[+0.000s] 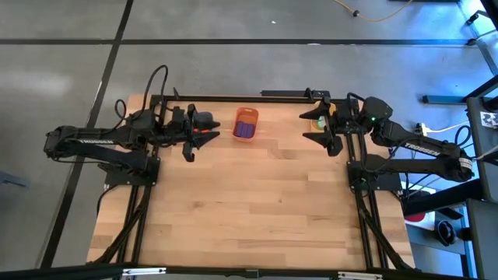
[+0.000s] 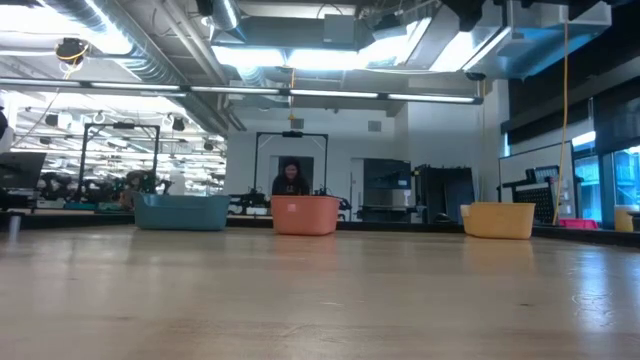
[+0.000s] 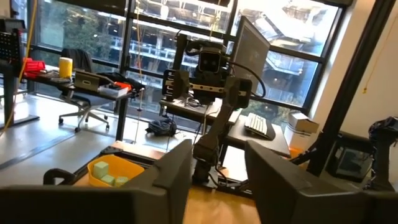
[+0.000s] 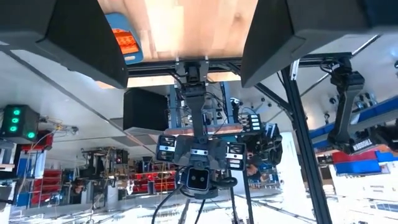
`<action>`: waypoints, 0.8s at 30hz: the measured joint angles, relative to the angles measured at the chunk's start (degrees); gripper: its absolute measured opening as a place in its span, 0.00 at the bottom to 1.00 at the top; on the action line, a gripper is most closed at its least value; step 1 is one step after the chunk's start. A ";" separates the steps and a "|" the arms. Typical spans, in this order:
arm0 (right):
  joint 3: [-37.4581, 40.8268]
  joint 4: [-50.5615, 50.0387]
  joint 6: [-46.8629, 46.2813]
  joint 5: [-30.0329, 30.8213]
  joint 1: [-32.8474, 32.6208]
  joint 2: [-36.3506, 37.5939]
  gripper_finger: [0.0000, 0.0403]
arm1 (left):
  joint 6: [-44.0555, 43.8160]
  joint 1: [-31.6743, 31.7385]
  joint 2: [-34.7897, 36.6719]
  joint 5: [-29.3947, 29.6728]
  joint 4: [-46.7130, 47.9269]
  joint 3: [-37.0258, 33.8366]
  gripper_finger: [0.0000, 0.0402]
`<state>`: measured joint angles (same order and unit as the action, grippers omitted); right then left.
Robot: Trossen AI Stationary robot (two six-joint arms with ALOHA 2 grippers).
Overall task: Sort & place blocks by color
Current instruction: Return to Home Position
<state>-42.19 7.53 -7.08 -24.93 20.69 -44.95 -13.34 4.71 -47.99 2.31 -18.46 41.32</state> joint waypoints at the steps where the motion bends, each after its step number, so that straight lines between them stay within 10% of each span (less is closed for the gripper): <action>1: 0.00 -0.02 0.30 -0.04 0.00 0.00 0.78 | 0.00 0.00 0.00 -0.25 -0.02 0.00 0.33; 8: 0.00 -0.02 -0.31 -0.17 0.00 0.00 0.78 | -0.01 0.00 0.00 -3.76 0.04 0.00 0.03; 24: 0.00 -0.15 -4.59 -0.17 0.02 0.00 0.78 | -1.02 -0.10 9.82 -12.52 0.70 -8.09 0.00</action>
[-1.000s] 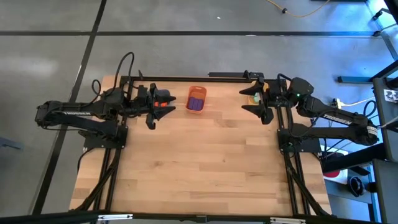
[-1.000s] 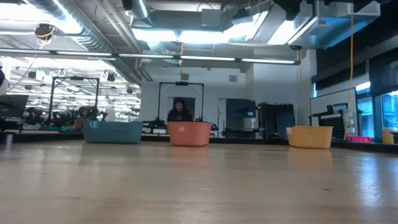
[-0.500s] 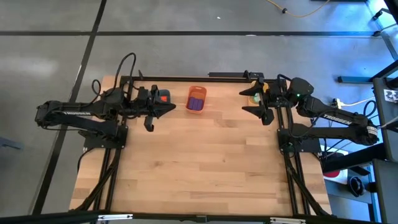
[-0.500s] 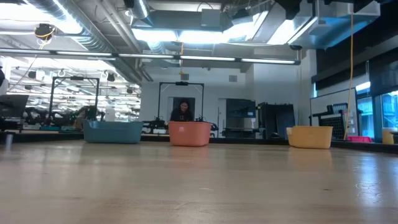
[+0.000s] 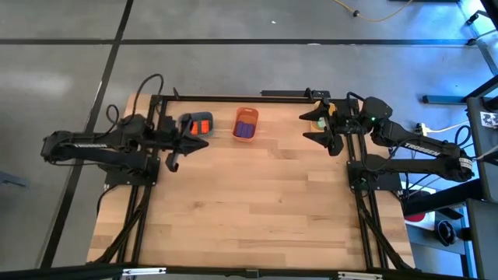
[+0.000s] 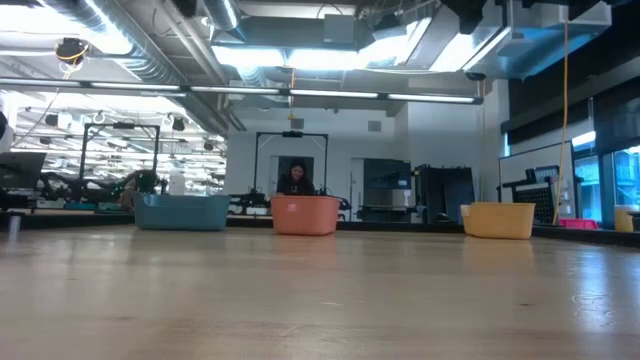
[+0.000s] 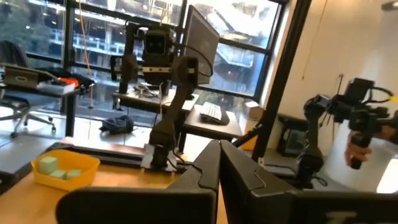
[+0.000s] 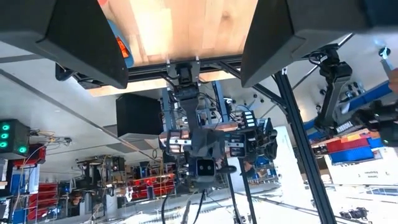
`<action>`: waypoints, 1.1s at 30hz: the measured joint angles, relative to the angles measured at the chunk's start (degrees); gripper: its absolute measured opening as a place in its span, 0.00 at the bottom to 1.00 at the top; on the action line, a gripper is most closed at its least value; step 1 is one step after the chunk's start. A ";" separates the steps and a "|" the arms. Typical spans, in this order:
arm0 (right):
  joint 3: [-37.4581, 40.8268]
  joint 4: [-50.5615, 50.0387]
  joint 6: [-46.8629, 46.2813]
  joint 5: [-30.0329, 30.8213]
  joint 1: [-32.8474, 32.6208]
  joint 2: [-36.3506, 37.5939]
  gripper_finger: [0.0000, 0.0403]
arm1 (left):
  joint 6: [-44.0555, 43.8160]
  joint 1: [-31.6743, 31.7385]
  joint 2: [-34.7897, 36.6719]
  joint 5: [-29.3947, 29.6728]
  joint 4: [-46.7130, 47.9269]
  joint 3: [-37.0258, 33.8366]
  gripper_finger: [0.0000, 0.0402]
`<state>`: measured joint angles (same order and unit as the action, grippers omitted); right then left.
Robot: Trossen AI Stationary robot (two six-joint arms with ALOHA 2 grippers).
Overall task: Sort & place blocks by color
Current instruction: Return to Home Position
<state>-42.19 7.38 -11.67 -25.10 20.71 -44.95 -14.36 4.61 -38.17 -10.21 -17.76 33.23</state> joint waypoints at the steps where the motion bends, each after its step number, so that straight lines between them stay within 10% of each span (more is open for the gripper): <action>1: 0.00 0.01 -0.03 0.00 0.00 0.00 0.78 | -0.62 -0.14 1.46 0.23 -0.63 -1.68 0.00; 33: 0.00 0.11 -6.30 1.18 0.00 0.00 0.78 | -7.35 -0.90 35.70 6.30 -5.09 -32.79 0.00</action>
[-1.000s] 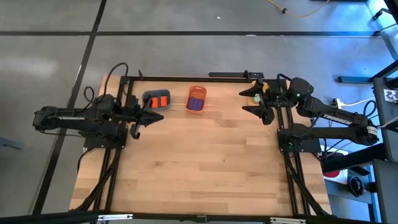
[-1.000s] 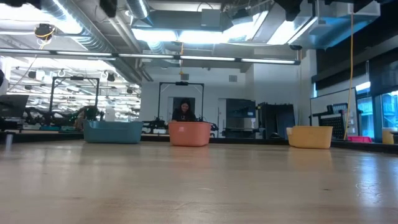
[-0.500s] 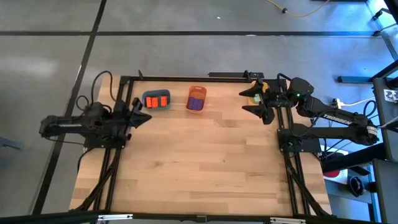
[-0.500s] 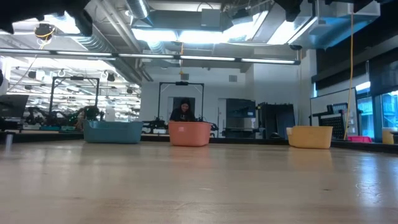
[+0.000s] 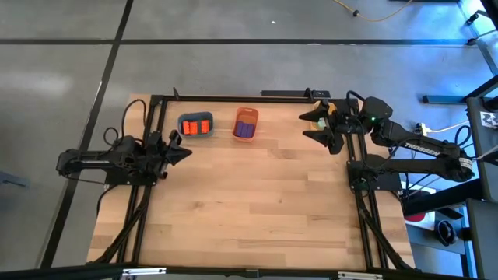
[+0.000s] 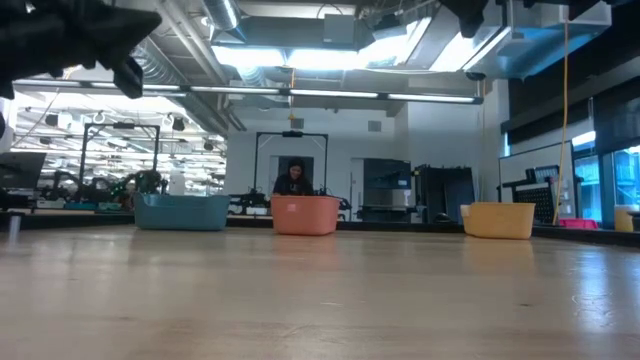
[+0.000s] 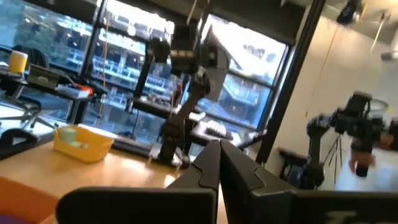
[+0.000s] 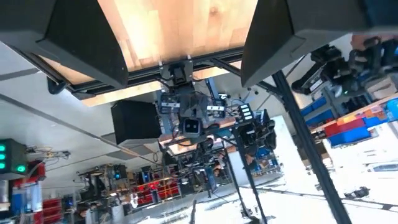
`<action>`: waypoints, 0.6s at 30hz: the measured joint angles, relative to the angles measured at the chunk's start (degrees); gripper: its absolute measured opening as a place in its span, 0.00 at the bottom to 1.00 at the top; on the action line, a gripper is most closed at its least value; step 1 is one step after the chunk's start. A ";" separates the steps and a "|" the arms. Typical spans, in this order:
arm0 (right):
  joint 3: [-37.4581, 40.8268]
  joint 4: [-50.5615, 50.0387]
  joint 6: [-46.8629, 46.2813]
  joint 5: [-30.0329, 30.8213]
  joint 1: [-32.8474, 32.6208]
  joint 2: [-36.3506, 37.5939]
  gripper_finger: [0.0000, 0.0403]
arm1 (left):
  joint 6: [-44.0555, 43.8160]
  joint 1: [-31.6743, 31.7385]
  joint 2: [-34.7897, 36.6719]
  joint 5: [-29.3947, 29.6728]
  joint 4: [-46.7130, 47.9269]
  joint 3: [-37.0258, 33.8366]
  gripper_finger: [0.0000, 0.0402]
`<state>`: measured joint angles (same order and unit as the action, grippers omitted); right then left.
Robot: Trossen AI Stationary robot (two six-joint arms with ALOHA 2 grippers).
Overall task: Sort & place blocks by color
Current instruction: Return to Home Position
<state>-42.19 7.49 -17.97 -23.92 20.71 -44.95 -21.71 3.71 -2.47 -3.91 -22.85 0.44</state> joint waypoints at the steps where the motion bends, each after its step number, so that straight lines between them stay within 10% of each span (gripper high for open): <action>1: 0.00 0.00 -0.81 0.30 0.02 0.00 0.78 | 0.45 0.00 0.63 -0.15 1.26 -0.01 0.00; 13: 0.00 -0.02 -8.94 -0.83 0.01 0.00 0.77 | 2.76 -0.02 1.63 1.95 8.31 -0.02 0.00; 18: 0.00 -2.55 -7.81 -9.34 0.34 1.53 0.57 | 2.80 -0.02 1.61 1.87 9.59 -0.02 0.03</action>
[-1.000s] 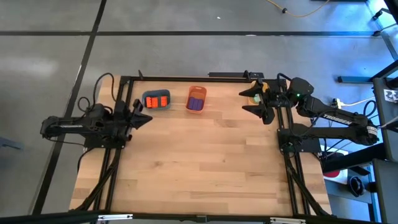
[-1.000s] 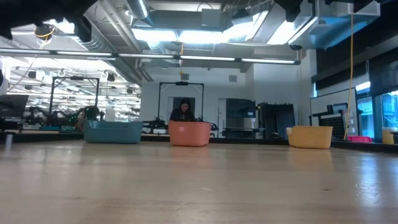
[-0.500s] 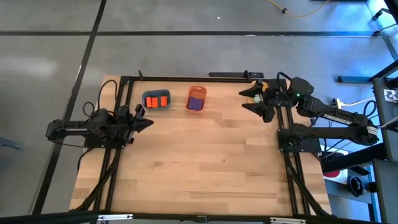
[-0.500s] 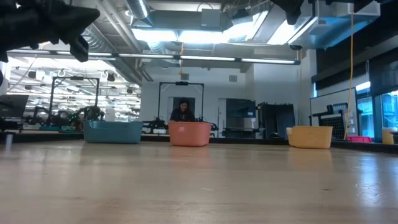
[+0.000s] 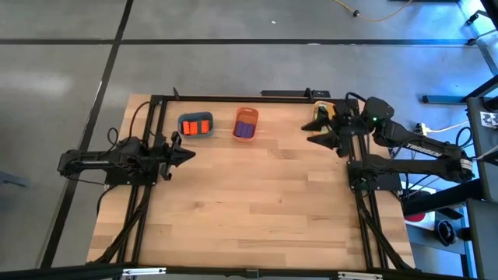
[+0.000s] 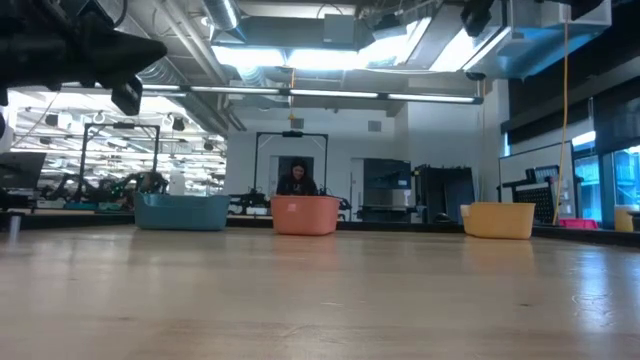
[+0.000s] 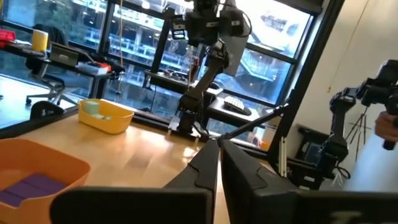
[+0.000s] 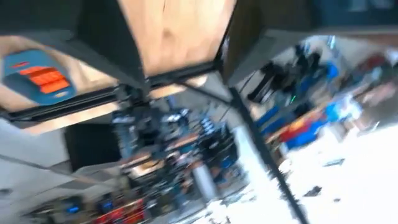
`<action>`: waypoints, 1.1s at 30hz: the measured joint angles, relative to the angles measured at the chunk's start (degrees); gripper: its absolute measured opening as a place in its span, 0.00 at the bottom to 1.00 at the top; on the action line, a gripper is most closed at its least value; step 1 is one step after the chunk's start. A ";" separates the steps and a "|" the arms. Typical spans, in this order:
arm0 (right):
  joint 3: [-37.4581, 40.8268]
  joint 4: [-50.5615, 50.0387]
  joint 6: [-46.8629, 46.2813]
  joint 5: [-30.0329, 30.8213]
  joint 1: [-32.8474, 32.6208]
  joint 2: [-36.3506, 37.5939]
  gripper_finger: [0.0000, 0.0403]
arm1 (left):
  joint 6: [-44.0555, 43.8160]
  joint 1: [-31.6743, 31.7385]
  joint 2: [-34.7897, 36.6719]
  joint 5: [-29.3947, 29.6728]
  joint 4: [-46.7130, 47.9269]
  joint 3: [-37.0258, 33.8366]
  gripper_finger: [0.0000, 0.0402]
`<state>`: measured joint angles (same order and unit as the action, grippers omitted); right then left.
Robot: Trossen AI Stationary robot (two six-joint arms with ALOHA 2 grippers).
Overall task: Sort & place blocks by color
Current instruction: Return to Home Position
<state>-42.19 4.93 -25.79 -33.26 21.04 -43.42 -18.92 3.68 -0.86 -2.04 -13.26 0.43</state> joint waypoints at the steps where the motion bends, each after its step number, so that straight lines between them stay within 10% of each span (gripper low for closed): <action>1: 0.05 -1.37 1.53 -2.00 0.11 0.92 0.50 | 0.00 0.00 0.00 -0.05 -0.01 0.00 0.03; 7: 5.69 -3.98 6.75 -10.87 0.15 11.55 0.05 | 0.00 0.00 -0.02 -0.06 -0.01 0.00 0.05; 21: 25.75 -4.25 3.53 -17.81 0.17 35.18 0.00 | 0.00 0.00 -0.02 -0.17 -0.04 0.00 0.05; 33: 37.07 0.75 0.00 -6.02 -3.68 43.36 0.00 | 0.00 0.00 -0.02 -0.31 -0.12 0.00 0.00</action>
<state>-5.12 5.68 -25.79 -39.28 17.37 -0.07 -18.92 3.68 -0.89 -2.35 -13.39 0.43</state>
